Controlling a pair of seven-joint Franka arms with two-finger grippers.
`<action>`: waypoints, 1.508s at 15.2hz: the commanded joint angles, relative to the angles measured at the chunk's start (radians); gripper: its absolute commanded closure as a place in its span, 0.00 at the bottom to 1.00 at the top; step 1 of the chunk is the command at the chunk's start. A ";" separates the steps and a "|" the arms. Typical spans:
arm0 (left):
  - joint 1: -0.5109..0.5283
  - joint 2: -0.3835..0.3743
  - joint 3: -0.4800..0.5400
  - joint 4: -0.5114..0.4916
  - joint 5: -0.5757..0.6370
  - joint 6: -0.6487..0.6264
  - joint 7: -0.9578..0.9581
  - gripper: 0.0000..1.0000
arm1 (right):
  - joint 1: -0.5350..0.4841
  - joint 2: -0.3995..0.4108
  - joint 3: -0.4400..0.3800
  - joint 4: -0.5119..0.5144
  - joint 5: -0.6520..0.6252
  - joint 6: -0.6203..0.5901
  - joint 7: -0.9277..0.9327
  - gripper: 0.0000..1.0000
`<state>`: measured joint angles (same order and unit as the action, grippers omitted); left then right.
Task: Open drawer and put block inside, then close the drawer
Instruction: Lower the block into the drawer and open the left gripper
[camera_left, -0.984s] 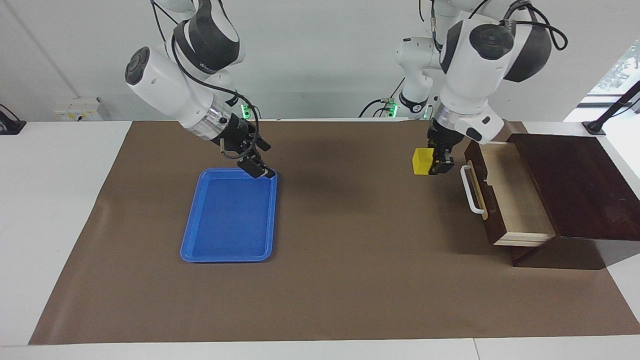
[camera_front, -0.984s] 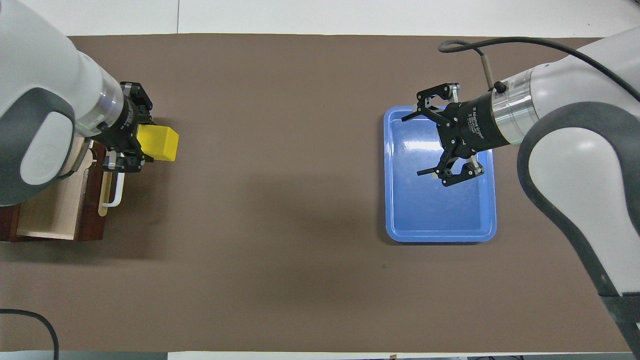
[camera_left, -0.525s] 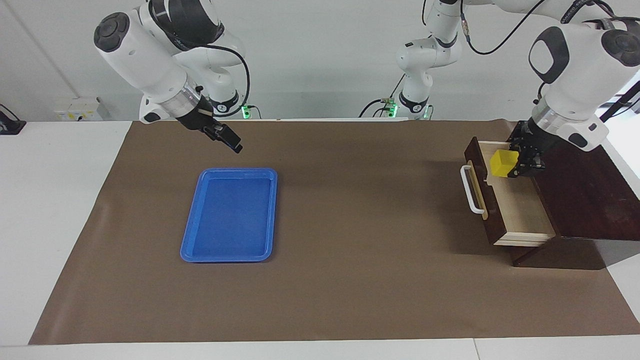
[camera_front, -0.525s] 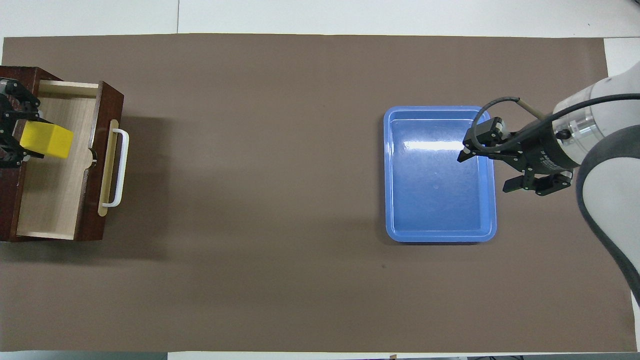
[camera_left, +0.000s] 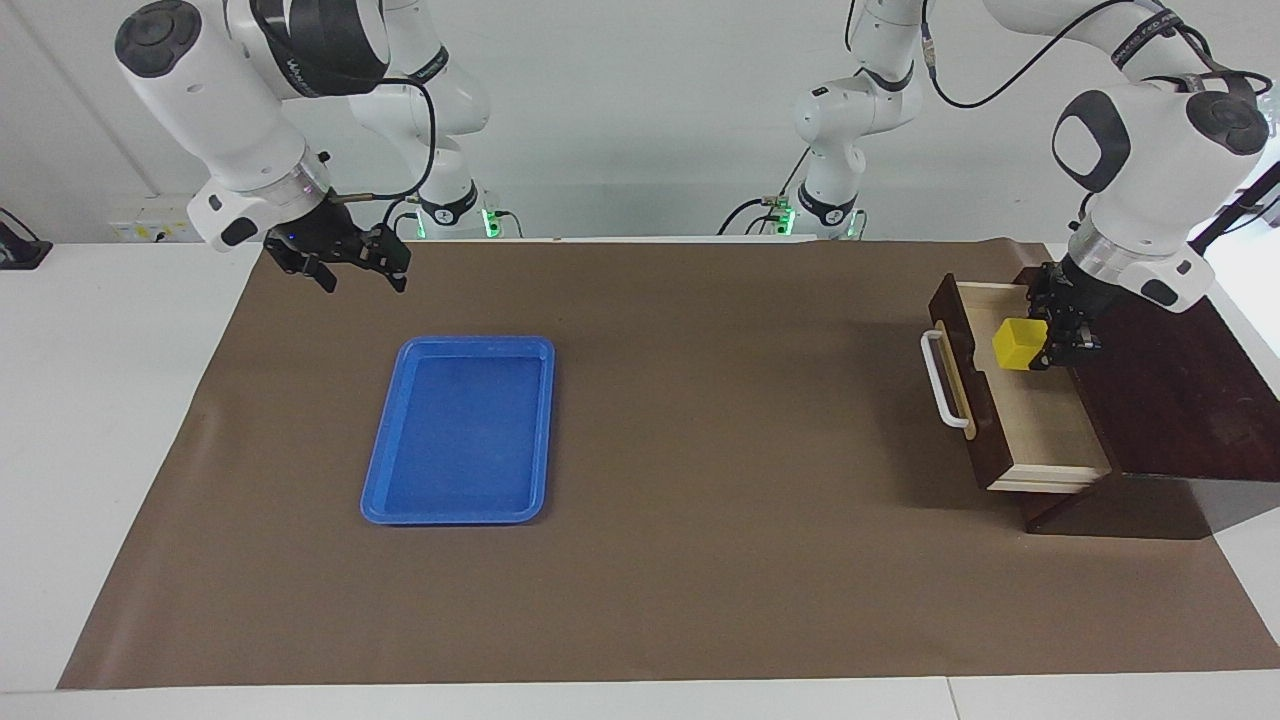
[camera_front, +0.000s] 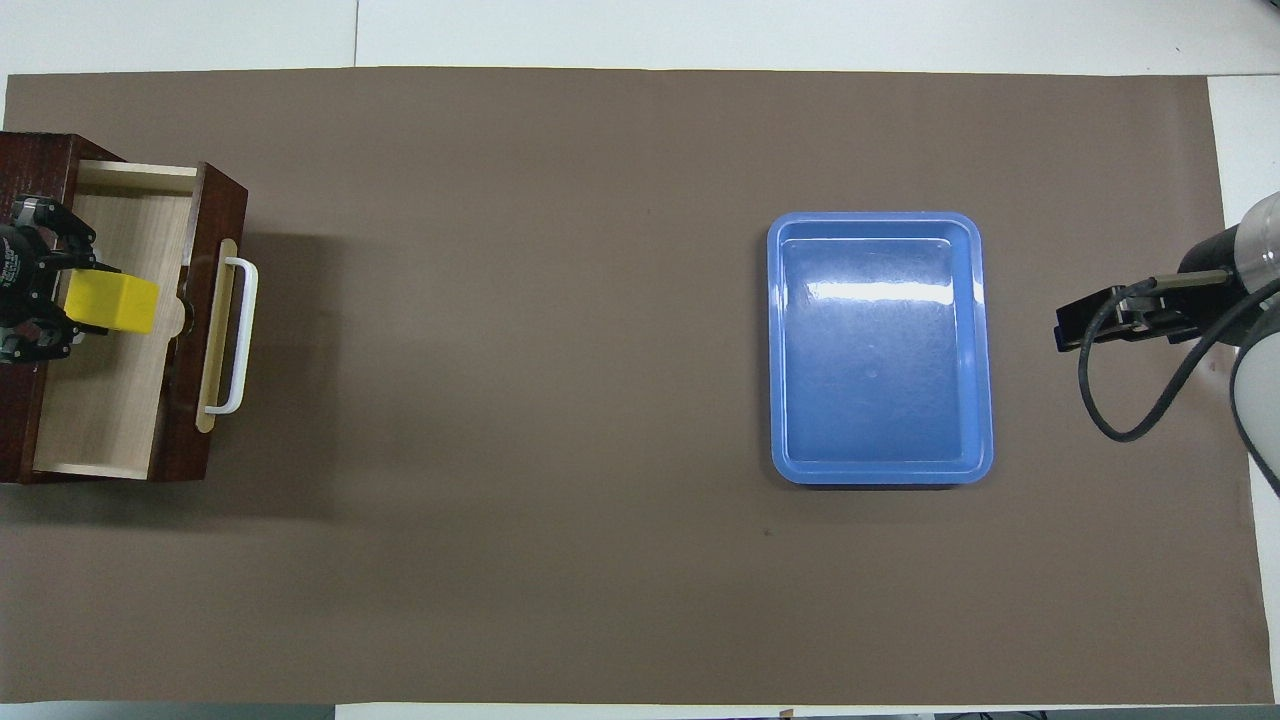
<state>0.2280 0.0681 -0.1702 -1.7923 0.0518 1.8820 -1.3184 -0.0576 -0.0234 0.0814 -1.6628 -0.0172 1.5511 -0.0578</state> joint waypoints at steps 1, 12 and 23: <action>0.030 -0.007 -0.011 -0.067 0.000 0.077 0.007 1.00 | -0.008 0.022 0.015 0.098 -0.041 -0.098 -0.063 0.00; 0.036 0.055 -0.011 -0.073 -0.003 0.089 0.025 1.00 | -0.039 0.043 0.014 0.141 0.005 -0.171 0.030 0.00; 0.050 0.036 -0.011 -0.154 -0.006 0.169 0.022 1.00 | -0.039 0.048 0.011 0.167 0.008 -0.174 0.030 0.00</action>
<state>0.2568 0.1326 -0.1710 -1.8971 0.0499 2.0134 -1.3118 -0.0763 0.0258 0.0810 -1.5068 -0.0188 1.3818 -0.0405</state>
